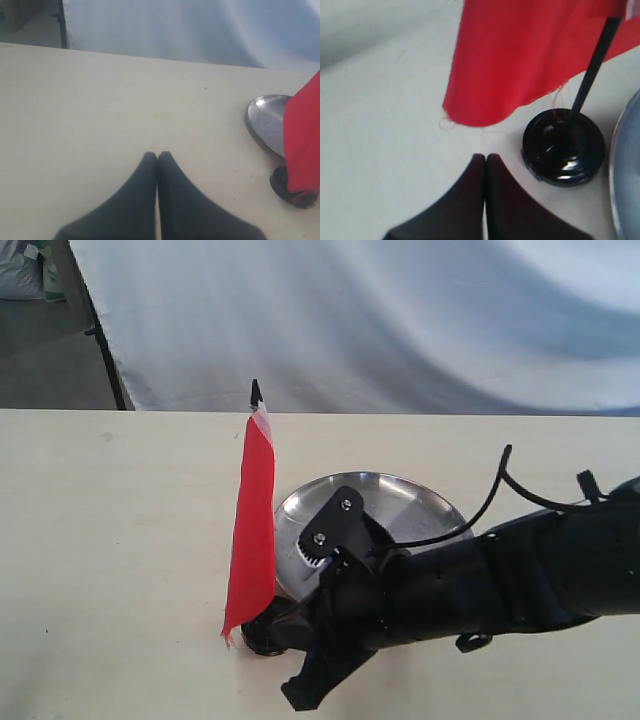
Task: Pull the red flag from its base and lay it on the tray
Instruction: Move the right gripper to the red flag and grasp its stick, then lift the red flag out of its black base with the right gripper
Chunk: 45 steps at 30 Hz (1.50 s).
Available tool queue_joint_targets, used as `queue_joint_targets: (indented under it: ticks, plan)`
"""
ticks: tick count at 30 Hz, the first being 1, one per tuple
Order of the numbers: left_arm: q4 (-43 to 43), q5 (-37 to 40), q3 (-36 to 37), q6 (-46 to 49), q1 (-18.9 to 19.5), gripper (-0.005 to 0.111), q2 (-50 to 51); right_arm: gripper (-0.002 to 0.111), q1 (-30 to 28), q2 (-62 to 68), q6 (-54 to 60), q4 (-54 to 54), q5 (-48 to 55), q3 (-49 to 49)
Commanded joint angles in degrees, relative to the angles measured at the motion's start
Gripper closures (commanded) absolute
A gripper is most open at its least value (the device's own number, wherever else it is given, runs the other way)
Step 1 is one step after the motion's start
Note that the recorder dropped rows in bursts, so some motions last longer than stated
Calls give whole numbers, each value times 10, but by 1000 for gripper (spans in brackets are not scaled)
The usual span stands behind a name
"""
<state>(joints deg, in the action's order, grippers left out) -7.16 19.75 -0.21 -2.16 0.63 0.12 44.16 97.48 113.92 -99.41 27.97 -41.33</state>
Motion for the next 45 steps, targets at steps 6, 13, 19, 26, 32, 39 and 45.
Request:
queue_joint_targets:
  ticks: [6,13,19,26,32,39,45]
  plan:
    - [-6,0,2,-2,1,107,-1,89,1,28,-17,-5,-77,-35]
    - [-6,0,2,-2,1,107,-1,62,1,37,-37,-5,-76,-81]
    - [-6,0,2,-2,1,107,-1,63,1,91,-48,-5,-70,-131]
    - [-6,0,2,-2,1,107,-1,64,1,107,-52,-5,-72,-151]
    - [-6,0,2,-2,1,107,-1,88,1,107,-52,-5,-69,-151]
    - [-6,0,2,-2,1,107,-1,109,1,107,-52,-5,-66,-151]
    - [-6,0,2,-2,1,107,-1,109,1,107,-53,-5,-36,-151]
